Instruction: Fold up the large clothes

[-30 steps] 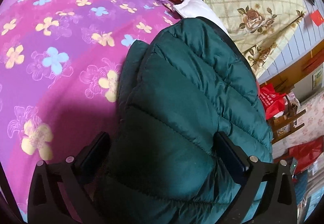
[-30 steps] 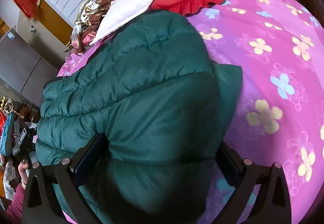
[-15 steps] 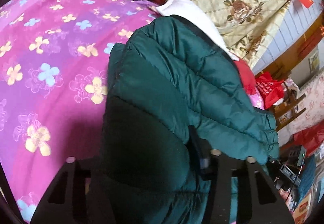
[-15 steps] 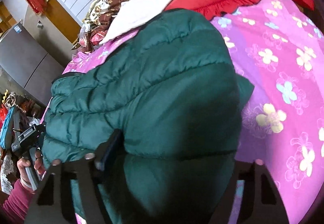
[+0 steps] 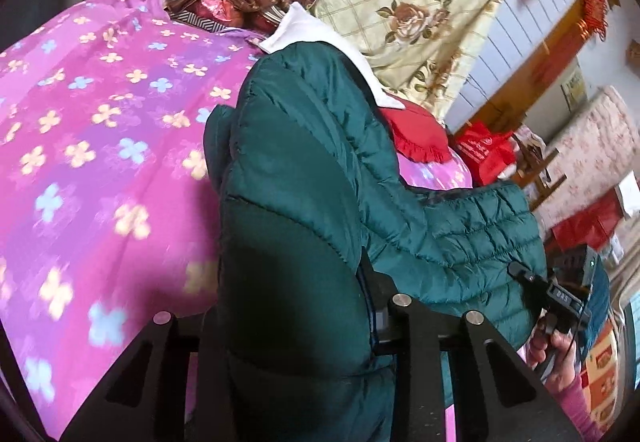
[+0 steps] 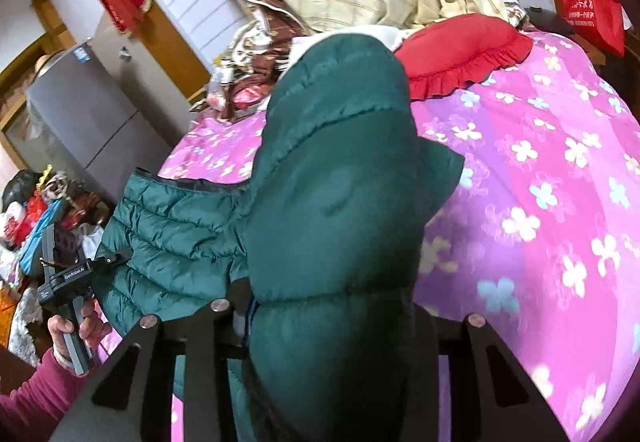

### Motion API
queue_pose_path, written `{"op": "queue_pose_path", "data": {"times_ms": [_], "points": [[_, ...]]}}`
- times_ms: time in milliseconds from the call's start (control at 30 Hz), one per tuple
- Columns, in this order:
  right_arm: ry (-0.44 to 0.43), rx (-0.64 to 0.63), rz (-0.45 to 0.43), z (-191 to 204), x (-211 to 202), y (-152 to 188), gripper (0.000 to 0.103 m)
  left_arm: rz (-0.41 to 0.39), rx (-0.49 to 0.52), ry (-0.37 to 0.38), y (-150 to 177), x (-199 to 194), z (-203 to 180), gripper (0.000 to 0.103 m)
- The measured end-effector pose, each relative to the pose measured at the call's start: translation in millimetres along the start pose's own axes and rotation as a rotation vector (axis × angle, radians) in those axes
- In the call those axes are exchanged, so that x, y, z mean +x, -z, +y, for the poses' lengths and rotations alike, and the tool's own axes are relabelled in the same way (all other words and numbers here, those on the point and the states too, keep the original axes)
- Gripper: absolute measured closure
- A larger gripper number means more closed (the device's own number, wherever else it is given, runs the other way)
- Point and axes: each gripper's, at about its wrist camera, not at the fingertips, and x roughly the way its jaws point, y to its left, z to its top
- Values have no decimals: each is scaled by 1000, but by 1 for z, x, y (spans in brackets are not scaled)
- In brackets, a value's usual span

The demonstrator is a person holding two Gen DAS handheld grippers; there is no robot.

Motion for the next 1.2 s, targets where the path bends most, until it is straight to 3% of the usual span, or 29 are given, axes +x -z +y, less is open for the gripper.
{"op": "queue_pose_path", "data": {"times_ms": [133, 200, 300, 367, 633, 767, 967, 1200], "points": [[-14, 19, 35, 4, -19, 31, 61, 39, 2, -56, 29, -11, 6, 92], [29, 34, 74, 1, -19, 49, 54, 71, 4, -122, 42, -4, 11, 86], [143, 103, 156, -14, -6, 72, 34, 108, -27, -198, 55, 10, 24, 65], [220, 99, 182, -21, 2, 82, 22, 88, -49, -218, 59, 10, 29, 59], [390, 40, 103, 0, -38, 85, 21, -24, -6, -403, 69, -37, -4, 59], [451, -19, 52, 26, -62, 92, 21, -65, 33, -450, 77, -50, -20, 59], [454, -95, 0, 71, -74, 106, 17, -109, 105, -508, 91, -51, -53, 59], [439, -140, -49, 117, -61, 122, 14, -103, 170, -512, 108, -41, -85, 59]]}}
